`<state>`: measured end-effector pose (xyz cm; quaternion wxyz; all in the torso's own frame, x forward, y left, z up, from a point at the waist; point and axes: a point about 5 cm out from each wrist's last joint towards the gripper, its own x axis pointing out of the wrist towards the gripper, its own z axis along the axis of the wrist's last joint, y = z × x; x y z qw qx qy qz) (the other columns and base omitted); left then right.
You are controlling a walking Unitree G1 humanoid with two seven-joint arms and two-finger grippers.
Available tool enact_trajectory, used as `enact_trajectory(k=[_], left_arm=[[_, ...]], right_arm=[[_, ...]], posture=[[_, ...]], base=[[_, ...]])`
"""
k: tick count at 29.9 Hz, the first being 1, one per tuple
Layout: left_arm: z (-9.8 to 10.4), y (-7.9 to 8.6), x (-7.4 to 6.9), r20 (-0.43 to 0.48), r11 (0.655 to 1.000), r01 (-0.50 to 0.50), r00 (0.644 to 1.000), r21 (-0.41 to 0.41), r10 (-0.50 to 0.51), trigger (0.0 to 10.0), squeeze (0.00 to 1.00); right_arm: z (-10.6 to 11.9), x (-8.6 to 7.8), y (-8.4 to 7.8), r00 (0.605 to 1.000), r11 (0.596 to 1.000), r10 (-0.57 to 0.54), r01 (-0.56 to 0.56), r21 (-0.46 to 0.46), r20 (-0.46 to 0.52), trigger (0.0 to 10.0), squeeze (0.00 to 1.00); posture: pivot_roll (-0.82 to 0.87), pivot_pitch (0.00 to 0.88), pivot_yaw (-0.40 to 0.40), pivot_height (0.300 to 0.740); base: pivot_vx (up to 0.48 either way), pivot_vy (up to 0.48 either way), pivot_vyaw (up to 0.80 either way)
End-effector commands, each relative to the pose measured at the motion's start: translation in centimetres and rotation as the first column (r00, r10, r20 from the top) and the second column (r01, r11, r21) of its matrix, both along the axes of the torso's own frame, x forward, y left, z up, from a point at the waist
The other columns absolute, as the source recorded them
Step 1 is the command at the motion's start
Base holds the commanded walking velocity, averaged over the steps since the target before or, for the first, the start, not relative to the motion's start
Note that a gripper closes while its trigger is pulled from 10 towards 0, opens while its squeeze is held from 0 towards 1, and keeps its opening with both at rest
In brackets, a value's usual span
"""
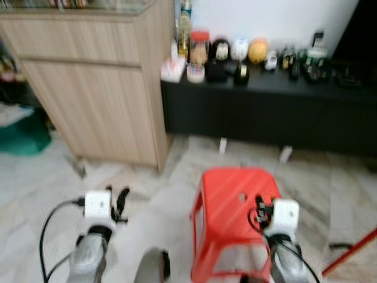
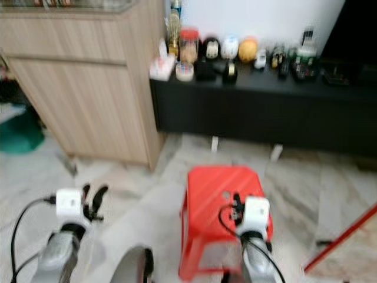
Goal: Hang keys on a hook
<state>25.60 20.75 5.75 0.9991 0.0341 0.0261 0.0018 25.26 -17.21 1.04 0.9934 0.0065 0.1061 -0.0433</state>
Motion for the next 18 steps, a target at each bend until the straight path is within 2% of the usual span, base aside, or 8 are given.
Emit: enact_trajectory(k=[1,7,18], left_arm=[[-0.13,-0.58,0.19,-0.011,1.0,0.02,1.0,0.0,-0.02,10.0,0.0],[-0.1,-0.6,0.24,-0.009,1.0,0.022,1.0,-0.003,-0.022,10.0,0.0],[0.01,-0.6,0.41,-0.005,1.0,0.024,1.0,-0.01,-0.024,10.0,0.0]], right_arm=[[-0.19,-0.21,-0.55,1.0,1.0,-0.018,0.018,-0.001,-0.008,10.0,0.0],[-0.25,-0.23,-0.51,1.0,1.0,-0.024,0.024,-0.002,-0.012,10.0,0.0],[-0.48,-0.13,-0.7,0.999,0.999,-0.042,0.042,-0.018,-0.033,10.0,0.0]], posture=[[0.03,0.032,-0.001,0.607],[0.03,0.032,0.0,0.607],[0.03,0.034,0.002,0.607]], base=[[0.0,0.0,0.0],[0.221,0.0,0.0],[0.0,0.0,0.0]])
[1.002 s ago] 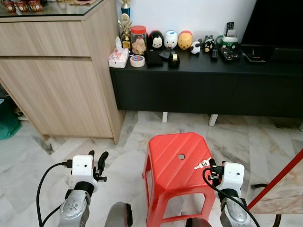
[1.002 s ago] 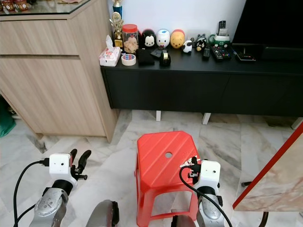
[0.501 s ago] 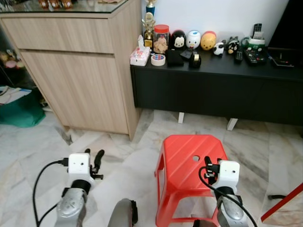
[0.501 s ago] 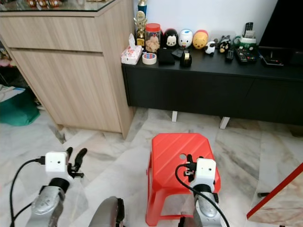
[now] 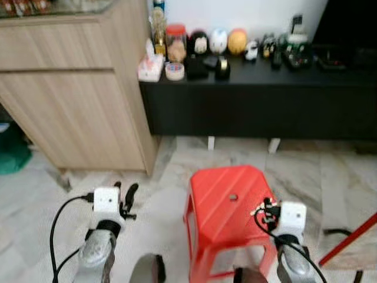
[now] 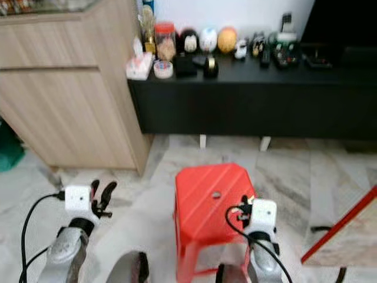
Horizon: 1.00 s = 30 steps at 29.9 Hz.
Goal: Hang keys on a hook
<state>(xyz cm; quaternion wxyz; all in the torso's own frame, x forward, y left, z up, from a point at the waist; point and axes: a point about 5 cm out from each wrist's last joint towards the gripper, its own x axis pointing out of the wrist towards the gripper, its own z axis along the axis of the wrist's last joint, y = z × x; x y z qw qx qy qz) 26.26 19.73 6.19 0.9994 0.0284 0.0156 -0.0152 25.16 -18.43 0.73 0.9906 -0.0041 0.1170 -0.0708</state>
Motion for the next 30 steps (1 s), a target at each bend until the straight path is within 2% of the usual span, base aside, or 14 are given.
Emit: enact_trajectory(k=[1,19,22,30], left_arm=[[-0.42,0.41,-0.25,-0.025,1.0,-0.01,1.0,0.003,0.01,10.0,0.0],[-0.5,0.59,-0.35,-0.03,1.0,-0.011,0.999,0.005,0.011,10.0,0.0],[-0.5,0.58,-0.35,-0.03,1.0,-0.01,1.0,0.004,0.01,10.0,0.0],[-0.63,0.47,-0.42,-0.034,1.0,0.001,0.999,0.007,-0.001,10.0,0.0]], right_arm=[[-0.16,-0.01,0.51,1.0,1.0,0.008,-0.008,0.008,-0.01,10.0,0.0],[-0.12,0.31,0.44,1.0,1.0,0.024,-0.025,-0.018,-0.019,10.0,0.0],[-0.18,0.21,0.49,1.0,1.0,0.021,-0.021,-0.013,-0.019,10.0,0.0],[-0.29,0.14,0.38,1.0,1.0,-0.001,0.0,-0.006,-0.021,10.0,0.0]], posture=[[0.03,0.035,0.002,0.607],[0.03,0.039,0.004,0.607],[0.03,0.039,0.005,0.607],[0.03,0.04,0.007,0.607]], base=[[0.0,0.0,0.0],[0.241,0.0,0.0],[0.287,0.0,0.52],[0.215,0.0,0.0]])
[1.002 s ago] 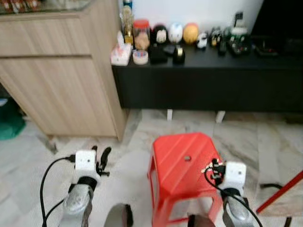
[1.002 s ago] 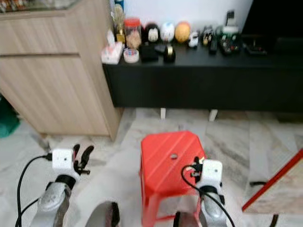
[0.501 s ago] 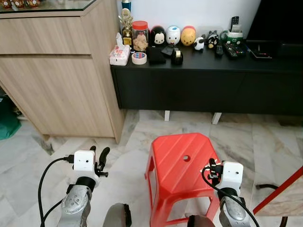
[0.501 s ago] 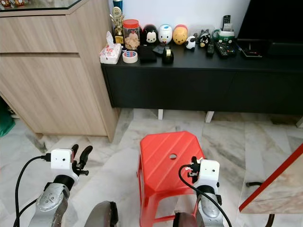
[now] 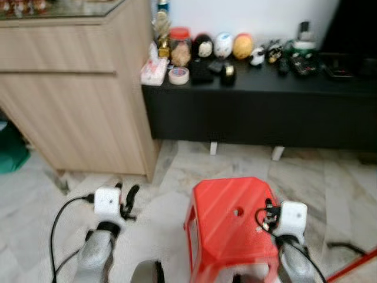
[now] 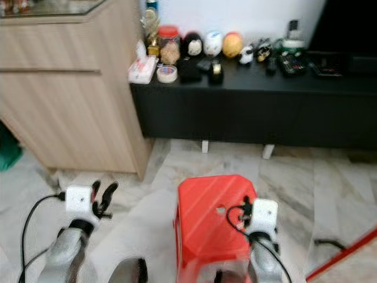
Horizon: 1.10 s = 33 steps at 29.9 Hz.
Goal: Hang keys on a hook
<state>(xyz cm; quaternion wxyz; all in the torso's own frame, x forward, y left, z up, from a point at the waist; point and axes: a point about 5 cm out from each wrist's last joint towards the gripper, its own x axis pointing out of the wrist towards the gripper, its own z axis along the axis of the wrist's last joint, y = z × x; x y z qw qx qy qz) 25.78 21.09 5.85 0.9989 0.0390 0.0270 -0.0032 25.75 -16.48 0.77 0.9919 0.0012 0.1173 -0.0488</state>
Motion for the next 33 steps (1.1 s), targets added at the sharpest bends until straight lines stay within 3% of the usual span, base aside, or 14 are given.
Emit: enact_trajectory(k=[1,8,15,19,26,33], left_arm=[[-0.3,-0.9,0.0,-0.013,1.0,0.026,1.0,-0.015,-0.026,10.0,0.0],[-0.4,-0.9,0.0,-0.018,0.999,0.037,0.999,-0.002,-0.037,10.0,0.0],[-0.4,-0.9,0.1,-0.019,0.999,0.047,0.999,0.001,-0.047,10.0,0.0],[-0.3,-1.1,0.1,-0.02,0.999,0.055,0.998,0.003,-0.055,10.0,0.0],[-0.2,-1.0,-0.2,-0.02,0.998,0.058,0.998,0.012,-0.058,10.0,0.0],[-0.1,-0.6,-0.5,-0.027,0.998,0.061,0.998,0.024,-0.06,10.0,0.0]], right_arm=[[-0.3,-0.5,-1.6,0.999,0.999,-0.047,0.047,-0.023,-0.022,10.0,0.0],[-1.5,-0.3,-2.1,0.989,0.995,-0.056,0.044,-0.091,-0.137,10.0,0.0],[-2.0,1.0,-2.3,0.967,0.993,-0.029,-0.001,-0.121,-0.253,10.0,0.0],[-2.3,1.9,-1.9,0.944,0.997,0.009,-0.034,-0.069,-0.331,10.0,0.0],[-2.2,2.7,-1.2,0.924,0.996,0.058,-0.079,-0.042,-0.379,10.0,0.0],[-2.2,3.1,-1.1,0.907,0.999,0.035,-0.038,0.002,-0.419,10.0,0.0]], posture=[[0.03,0.04,0.007,0.607],[0.03,0.043,0.013,0.607],[0.03,0.045,0.022,0.607],[0.04,0.048,0.023,0.607],[0.06,0.06,0.025,0.607],[0.08,0.071,0.036,0.607]], base=[[0.0,0.0,0.0],[0.0,0.0,0.0],[0.0,0.0,0.0],[0.0,0.0,0.0],[0.0,0.0,0.0],[0.0,0.0,0.0]])
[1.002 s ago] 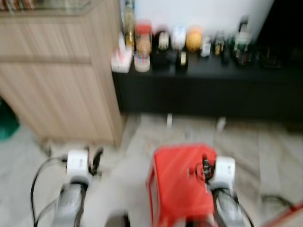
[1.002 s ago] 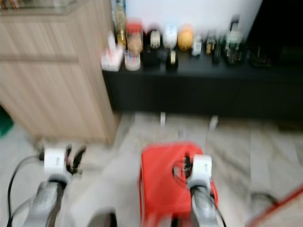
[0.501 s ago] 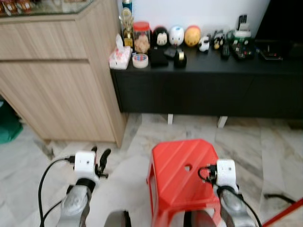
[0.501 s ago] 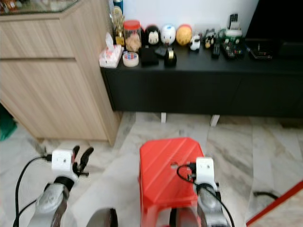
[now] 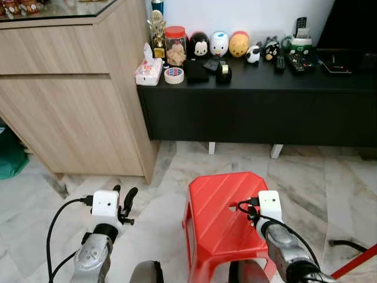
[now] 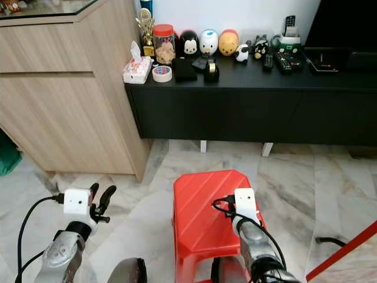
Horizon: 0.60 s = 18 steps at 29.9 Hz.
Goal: Hang keys on a hook
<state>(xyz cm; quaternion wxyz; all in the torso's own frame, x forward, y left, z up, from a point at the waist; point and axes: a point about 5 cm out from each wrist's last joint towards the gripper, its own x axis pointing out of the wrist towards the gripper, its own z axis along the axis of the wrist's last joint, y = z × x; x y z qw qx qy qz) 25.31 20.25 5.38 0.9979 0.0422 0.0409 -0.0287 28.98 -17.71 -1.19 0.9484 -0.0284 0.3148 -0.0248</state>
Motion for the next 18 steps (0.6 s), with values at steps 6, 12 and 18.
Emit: enact_trajectory(k=[6,12,18], left_arm=[[0.4,0.3,0.0,0.0,0.999,0.018,1.0,0.032,-0.018,10.0,0.0],[0.4,0.3,0.1,-0.002,0.999,0.022,1.0,0.036,-0.022,10.0,0.0],[0.5,0.2,0.2,-0.003,0.999,0.031,1.0,0.044,-0.031,10.0,0.0]], right_arm=[[-0.6,-0.4,0.2,0.997,0.998,-0.044,0.047,0.048,-0.059,10.0,0.0],[-1.7,-1.6,0.3,0.992,0.995,-0.04,0.051,0.086,-0.123,10.0,0.0],[-2.1,-2.0,0.5,0.99,0.994,-0.026,0.039,0.099,-0.136,10.0,0.0]], posture=[[0.08,0.072,0.04,0.607],[0.08,0.072,0.045,0.607],[0.08,0.072,0.048,0.607]], base=[[0.0,0.0,0.0],[0.0,0.0,0.0],[0.0,0.0,0.0]])
